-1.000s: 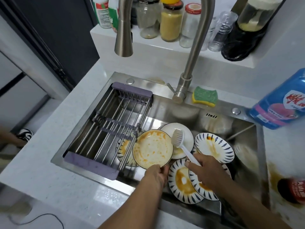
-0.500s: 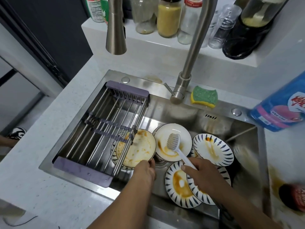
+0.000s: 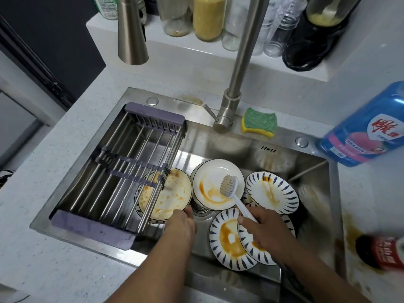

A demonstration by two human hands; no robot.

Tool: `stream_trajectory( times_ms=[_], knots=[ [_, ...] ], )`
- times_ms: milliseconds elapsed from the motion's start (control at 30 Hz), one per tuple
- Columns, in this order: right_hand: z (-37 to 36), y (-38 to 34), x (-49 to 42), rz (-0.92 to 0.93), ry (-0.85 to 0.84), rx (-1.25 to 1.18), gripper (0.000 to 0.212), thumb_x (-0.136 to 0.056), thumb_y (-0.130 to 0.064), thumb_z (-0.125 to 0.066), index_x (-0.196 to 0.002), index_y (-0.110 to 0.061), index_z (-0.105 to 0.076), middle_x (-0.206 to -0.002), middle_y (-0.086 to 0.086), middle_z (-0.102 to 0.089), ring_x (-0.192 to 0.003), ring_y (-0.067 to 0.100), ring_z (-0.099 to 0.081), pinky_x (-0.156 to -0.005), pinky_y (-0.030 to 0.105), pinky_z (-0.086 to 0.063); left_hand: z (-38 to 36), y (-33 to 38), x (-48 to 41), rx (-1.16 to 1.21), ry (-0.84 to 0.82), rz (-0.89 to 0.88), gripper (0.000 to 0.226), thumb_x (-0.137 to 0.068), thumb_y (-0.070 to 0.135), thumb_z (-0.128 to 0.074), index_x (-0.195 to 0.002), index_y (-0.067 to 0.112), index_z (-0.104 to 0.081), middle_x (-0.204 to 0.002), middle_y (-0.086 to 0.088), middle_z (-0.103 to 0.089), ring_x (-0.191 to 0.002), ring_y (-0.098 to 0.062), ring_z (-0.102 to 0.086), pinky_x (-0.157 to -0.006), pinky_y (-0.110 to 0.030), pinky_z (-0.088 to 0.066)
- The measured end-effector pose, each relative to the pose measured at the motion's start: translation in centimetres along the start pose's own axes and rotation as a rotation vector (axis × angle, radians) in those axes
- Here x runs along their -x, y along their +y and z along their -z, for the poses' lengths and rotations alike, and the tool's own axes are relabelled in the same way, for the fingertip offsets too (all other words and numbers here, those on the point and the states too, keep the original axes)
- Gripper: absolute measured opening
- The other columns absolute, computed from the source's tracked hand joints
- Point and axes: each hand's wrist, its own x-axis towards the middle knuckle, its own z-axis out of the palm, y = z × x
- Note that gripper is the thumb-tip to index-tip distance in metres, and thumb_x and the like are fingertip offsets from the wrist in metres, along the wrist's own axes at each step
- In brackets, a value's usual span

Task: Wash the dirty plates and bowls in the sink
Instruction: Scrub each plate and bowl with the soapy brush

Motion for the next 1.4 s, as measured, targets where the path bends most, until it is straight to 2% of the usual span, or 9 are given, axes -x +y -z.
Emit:
stream_trajectory(
  times_ms=[133, 233, 400, 533, 700, 867, 1033, 1133, 1400],
  knots=[
    [0.3, 0.4, 0.0, -0.016, 0.028, -0.037, 0.023, -0.094, -0.021, -0.069, -0.088, 0.001, -0.067, -0.06, -0.001, -0.055, -0.05, 0.012, -0.047, -0.05, 0.028, -0.047, 0.0, -0.5, 1.5, 0.04, 0.098, 0.003, 0.03, -0.103, 0.026, -0.059, -0.128, 0.009, -0.065, -0.092, 0.001, -0.067, -0.084, -0.013, -0.068, -0.048, -0.018, -0.052],
    [1.0, 0.6, -0.2, -0.049, 0.066, -0.059, 0.025, -0.095, -0.024, -0.069, -0.084, -0.001, -0.067, -0.06, 0.001, -0.056, -0.05, 0.013, -0.049, -0.052, 0.032, -0.048, 0.0, -1.8, 2.8, -0.095, 0.044, 0.047, 0.037, -0.098, 0.042, -0.065, -0.103, 0.005, -0.061, -0.093, -0.005, -0.065, -0.072, -0.017, -0.064, -0.051, -0.024, -0.053],
    [2.2, 0.8, -0.8, -0.031, 0.126, -0.072, 0.02, -0.096, -0.024, -0.067, -0.085, -0.008, -0.071, -0.056, -0.004, -0.058, -0.049, 0.012, -0.053, -0.051, 0.032, -0.047, -1.3, -4.9, 1.7, -0.517, -0.056, 0.093, 0.023, -0.096, 0.019, -0.07, -0.095, -0.001, -0.061, -0.074, -0.009, -0.052, -0.063, -0.017, -0.051, -0.043, -0.031, -0.057],
    [2.4, 1.5, -1.0, -0.033, 0.154, -0.11, 0.02, -0.096, -0.027, -0.069, -0.08, -0.015, -0.072, -0.055, -0.005, -0.057, -0.049, 0.012, -0.052, -0.048, 0.03, -0.047, -1.9, -6.7, 1.4, -0.658, -0.101, 0.214, 0.024, -0.097, 0.011, -0.067, -0.113, -0.006, -0.065, -0.098, -0.016, -0.06, -0.102, -0.028, -0.067, -0.078, -0.042, -0.064],
    [3.6, 2.2, -0.9, -0.029, 0.21, -0.183, 0.011, -0.097, -0.025, -0.068, -0.09, -0.02, -0.074, -0.059, -0.002, -0.059, -0.049, 0.011, -0.052, -0.049, 0.027, -0.047, -2.0, -9.4, 1.5, -0.735, -0.164, 0.252, 0.008, -0.101, 0.008, -0.06, -0.097, 0.003, -0.063, -0.08, -0.01, -0.052, -0.07, -0.018, -0.051, -0.047, -0.027, -0.056],
    [6.6, 2.1, -0.9, -0.015, 0.348, -0.231, 0.016, -0.1, -0.026, -0.064, -0.092, -0.016, -0.074, -0.061, 0.002, -0.061, -0.049, 0.01, -0.053, -0.048, 0.023, -0.048, -0.6, -11.5, 1.2, -1.541, -0.283, -0.454, 0.018, -0.093, 0.02, -0.071, -0.078, 0.017, -0.062, -0.076, 0.0, -0.065, -0.074, -0.02, -0.063, -0.077, -0.034, -0.057],
    [8.9, 2.2, -1.3, -0.031, 0.433, -0.291, 0.018, -0.1, -0.025, -0.064, -0.097, -0.01, -0.074, -0.059, 0.002, -0.059, -0.047, 0.01, -0.052, -0.044, 0.022, -0.046, -2.6, -13.8, 3.1, -1.377, -0.535, -0.279, 0.028, -0.097, 0.027, -0.068, -0.082, 0.004, -0.065, -0.077, -0.015, -0.065, -0.07, -0.024, -0.059, -0.07, -0.036, -0.051],
    [9.3, 2.0, -1.4, -0.042, 0.419, -0.313, 0.017, -0.1, -0.025, -0.064, -0.1, -0.011, -0.074, -0.064, 0.005, -0.062, -0.048, 0.01, -0.053, -0.045, 0.022, -0.047, -4.9, -15.5, 3.2, -1.201, -0.435, -0.026, 0.022, -0.098, 0.022, -0.068, -0.102, 0.0, -0.065, -0.096, -0.016, -0.069, -0.08, -0.03, -0.067, -0.067, -0.034, -0.059],
    [10.1, 1.1, -0.9, -0.065, 0.318, -0.282, 0.015, -0.102, -0.033, -0.059, -0.104, -0.023, -0.071, -0.062, 0.008, -0.064, -0.046, 0.018, -0.052, -0.04, 0.026, -0.042, -6.1, -16.0, 4.6, -1.199, -0.371, -0.059, 0.037, -0.096, -0.007, -0.046, -0.123, 0.01, -0.065, -0.112, -0.016, -0.072, -0.082, -0.029, -0.072, -0.05, -0.03, -0.059]
  ],
)
